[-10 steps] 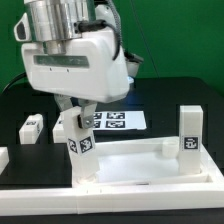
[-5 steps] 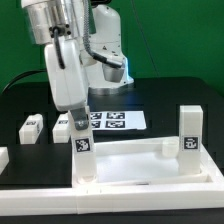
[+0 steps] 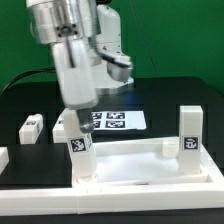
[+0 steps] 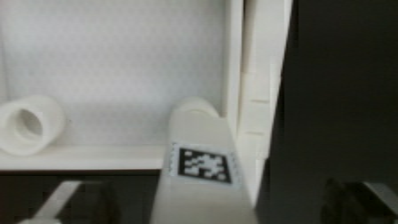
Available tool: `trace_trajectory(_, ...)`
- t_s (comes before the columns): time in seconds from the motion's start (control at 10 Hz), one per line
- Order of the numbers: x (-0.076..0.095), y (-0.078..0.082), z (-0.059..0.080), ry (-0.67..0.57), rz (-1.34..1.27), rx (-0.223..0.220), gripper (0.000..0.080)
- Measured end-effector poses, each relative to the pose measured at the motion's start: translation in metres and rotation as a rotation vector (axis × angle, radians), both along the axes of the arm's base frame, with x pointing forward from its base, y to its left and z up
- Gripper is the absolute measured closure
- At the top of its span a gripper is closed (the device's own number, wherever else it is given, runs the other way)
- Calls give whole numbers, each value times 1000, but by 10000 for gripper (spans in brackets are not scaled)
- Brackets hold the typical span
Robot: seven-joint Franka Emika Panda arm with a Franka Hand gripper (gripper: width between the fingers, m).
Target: Assemble desk
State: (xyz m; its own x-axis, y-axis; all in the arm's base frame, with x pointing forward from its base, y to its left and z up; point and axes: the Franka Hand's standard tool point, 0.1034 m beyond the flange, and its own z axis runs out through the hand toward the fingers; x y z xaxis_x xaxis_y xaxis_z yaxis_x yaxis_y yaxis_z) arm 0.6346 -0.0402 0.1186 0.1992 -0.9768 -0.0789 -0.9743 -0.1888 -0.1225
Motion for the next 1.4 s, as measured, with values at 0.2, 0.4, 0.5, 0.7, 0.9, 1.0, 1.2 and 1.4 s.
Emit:
trace_trajectory(0.2, -1, 11, -2, -29, 422, -62, 156)
trace_trajectory(0.4, -4, 9, -6, -48, 571, -82, 151)
trace_trajectory(0.5, -4, 9, -6, -57, 669, -93, 151)
trace_trajectory(0.7, -10, 0, -6, -62, 724, -90, 151)
trace_trajectory(0.9, -17, -6, -7, -55, 717, -87, 151)
trace_trajectory(1.0, -14, -10, -5, -60, 713, -92, 151)
trace_trajectory(1.2, -8, -13, -1, -72, 779, -109, 151)
trace_trajectory(1.4, 13, -13, 12, -140, 882, -168, 151)
